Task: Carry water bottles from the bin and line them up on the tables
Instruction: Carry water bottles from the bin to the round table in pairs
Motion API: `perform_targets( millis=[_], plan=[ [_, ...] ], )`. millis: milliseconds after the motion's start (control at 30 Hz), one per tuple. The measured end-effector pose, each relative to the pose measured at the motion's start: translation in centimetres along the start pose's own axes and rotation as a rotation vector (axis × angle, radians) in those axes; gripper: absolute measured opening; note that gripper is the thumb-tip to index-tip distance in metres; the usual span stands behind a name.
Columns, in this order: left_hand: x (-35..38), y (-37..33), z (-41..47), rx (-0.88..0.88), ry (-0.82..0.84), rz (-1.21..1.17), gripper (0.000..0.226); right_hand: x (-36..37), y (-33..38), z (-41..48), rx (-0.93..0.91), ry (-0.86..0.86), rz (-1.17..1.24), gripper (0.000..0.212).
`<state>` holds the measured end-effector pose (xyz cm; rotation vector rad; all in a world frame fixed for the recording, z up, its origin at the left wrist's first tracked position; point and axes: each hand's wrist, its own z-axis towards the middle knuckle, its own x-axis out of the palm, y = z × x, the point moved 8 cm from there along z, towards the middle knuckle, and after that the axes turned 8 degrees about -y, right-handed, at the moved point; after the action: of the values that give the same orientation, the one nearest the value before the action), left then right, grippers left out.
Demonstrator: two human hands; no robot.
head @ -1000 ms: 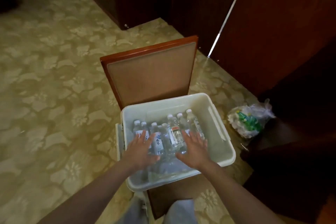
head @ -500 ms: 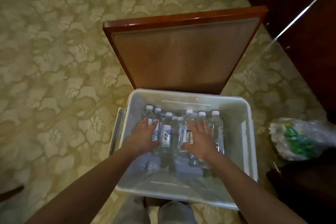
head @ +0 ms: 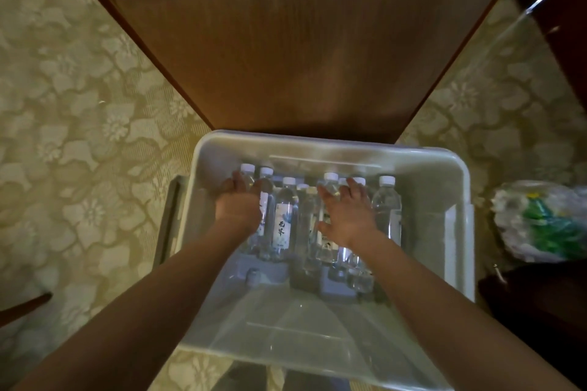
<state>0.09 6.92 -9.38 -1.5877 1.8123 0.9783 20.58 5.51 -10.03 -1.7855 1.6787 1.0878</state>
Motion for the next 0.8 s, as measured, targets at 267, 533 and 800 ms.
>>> perform_targets(
  millis=[267, 533, 800],
  plan=[
    [-0.7, -0.5, -0.8, 0.007, -0.073, 0.0, 0.078, -0.9, 1.2, 0.3, 0.007, -0.018, -0.002, 0.087],
    [-0.1, -1.9, -1.1, 0.083, -0.168, -0.336, 0.079, 0.2, 3.6, -1.1, 0.017, -0.063, 0.242, 0.082],
    [1.2, -0.5, -1.4, -0.067, -0.118, -0.425, 0.067, -0.3, 3.7, -0.2, 0.101, -0.116, 0.338, 0.068]
  ],
)
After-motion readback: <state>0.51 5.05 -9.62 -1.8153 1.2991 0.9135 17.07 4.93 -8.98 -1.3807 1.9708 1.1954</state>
